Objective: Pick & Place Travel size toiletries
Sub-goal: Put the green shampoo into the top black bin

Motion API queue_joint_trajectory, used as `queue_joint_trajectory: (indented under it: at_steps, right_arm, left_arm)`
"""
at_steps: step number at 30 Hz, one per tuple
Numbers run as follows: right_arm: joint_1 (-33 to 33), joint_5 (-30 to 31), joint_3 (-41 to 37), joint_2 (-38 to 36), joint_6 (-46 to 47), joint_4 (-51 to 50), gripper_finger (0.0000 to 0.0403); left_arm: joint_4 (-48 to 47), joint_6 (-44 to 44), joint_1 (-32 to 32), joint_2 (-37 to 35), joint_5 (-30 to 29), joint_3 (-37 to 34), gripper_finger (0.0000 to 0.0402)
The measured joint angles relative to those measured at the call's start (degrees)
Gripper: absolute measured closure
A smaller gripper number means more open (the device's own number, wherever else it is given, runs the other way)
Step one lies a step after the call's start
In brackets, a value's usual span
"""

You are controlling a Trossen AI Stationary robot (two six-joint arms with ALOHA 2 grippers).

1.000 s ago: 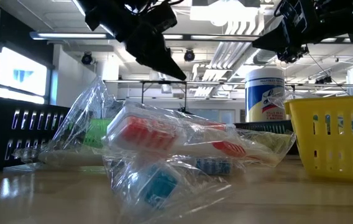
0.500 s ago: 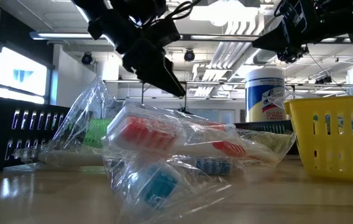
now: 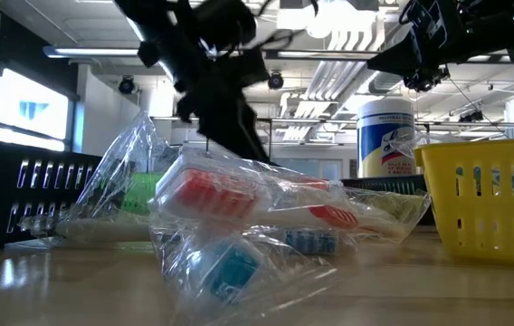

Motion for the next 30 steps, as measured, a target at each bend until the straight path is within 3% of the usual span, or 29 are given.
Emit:
queue_joint_trajectory:
  at_steps: [14, 30]
  right_arm:
    - [0.0, 0.1, 0.0, 0.0, -1.5, 0.0, 0.0400]
    - [0.0, 0.1, 0.0, 0.1, -1.5, 0.0, 0.0401]
  left_arm:
    - [-0.1, -2.1, 0.0, 8.5, 0.0, -0.1, 0.0128]
    - [0.0, -4.2, 0.1, 9.7, 2.1, 0.0, 0.0129]
